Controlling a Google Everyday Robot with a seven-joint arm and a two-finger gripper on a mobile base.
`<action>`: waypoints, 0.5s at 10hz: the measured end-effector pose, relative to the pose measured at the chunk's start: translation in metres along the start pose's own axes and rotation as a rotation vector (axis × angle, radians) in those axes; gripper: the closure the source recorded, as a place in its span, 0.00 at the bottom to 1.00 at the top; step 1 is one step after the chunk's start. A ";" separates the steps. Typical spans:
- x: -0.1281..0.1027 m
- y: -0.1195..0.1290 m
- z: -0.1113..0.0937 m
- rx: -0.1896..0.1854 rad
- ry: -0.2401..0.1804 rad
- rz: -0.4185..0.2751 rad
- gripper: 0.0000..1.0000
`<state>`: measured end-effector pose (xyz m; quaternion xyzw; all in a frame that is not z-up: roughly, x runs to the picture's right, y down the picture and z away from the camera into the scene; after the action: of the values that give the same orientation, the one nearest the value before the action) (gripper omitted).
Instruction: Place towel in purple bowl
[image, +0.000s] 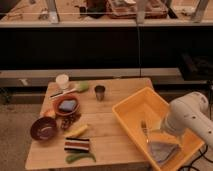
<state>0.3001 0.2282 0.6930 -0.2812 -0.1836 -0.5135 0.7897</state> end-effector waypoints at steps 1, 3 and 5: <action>0.000 0.003 0.002 -0.004 -0.002 0.007 0.21; -0.001 0.006 0.008 -0.018 -0.008 0.015 0.39; -0.003 0.006 0.017 -0.032 -0.019 0.012 0.47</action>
<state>0.3042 0.2430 0.7027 -0.2999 -0.1811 -0.5089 0.7863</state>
